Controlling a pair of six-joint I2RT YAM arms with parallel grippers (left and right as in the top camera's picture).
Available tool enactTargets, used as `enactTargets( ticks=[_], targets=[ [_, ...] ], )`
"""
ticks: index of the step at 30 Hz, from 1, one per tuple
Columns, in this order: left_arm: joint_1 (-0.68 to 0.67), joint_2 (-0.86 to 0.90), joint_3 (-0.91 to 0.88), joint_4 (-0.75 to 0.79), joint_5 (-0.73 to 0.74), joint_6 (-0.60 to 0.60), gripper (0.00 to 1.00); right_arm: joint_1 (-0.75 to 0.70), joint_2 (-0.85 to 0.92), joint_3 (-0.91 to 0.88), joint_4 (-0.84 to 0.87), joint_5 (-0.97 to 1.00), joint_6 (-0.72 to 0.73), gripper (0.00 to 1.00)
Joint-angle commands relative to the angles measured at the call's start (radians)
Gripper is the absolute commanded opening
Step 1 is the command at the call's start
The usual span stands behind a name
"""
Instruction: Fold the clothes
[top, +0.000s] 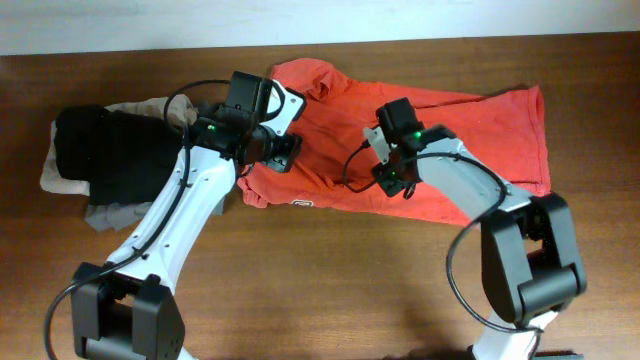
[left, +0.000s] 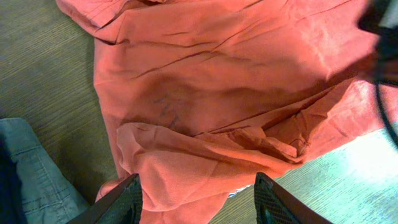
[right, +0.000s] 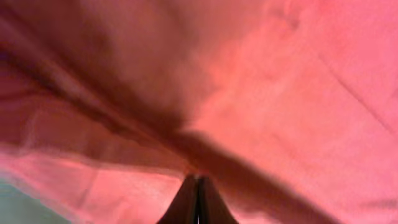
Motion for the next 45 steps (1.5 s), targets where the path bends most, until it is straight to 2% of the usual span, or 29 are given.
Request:
enactTargets(
  ticks=[1, 5, 7, 16, 19, 24, 32, 38, 45],
  targets=[
    [0.001, -0.006, 0.021, -0.004, -0.015, 0.005, 0.57, 0.010, -0.064, 0.038, -0.104, -0.129, -0.033, 0.04],
    [0.001, -0.006, 0.021, -0.001, -0.015, 0.005, 0.58, 0.010, -0.060, -0.003, -0.144, -0.179, -0.077, 0.04],
    [0.001, -0.006, 0.021, 0.002, -0.015, 0.006, 0.62, 0.010, -0.054, -0.043, -0.103, -0.179, -0.077, 0.04],
    [0.001, -0.006, 0.021, 0.000, -0.015, 0.005, 0.63, 0.009, -0.032, -0.188, 0.116, -0.167, -0.077, 0.04],
    [0.001, -0.006, 0.021, 0.000, -0.014, 0.005, 0.63, 0.009, -0.032, -0.197, 0.156, -0.102, -0.076, 0.04],
    [0.001, -0.006, 0.021, 0.000, -0.014, 0.005, 0.63, 0.009, -0.032, -0.197, 0.265, 0.150, -0.012, 0.04],
    [0.001, -0.006, 0.021, 0.000, -0.014, 0.005, 0.63, 0.009, -0.032, -0.195, 0.344, 0.244, -0.012, 0.04],
    [0.001, -0.006, 0.021, 0.000, -0.014, 0.005, 0.64, 0.009, -0.034, -0.173, 0.339, 0.261, -0.011, 0.04],
    [0.001, -0.006, 0.021, 0.000, -0.014, 0.005, 0.64, -0.005, -0.106, -0.071, 0.173, 0.339, 0.145, 0.04]
  ],
)
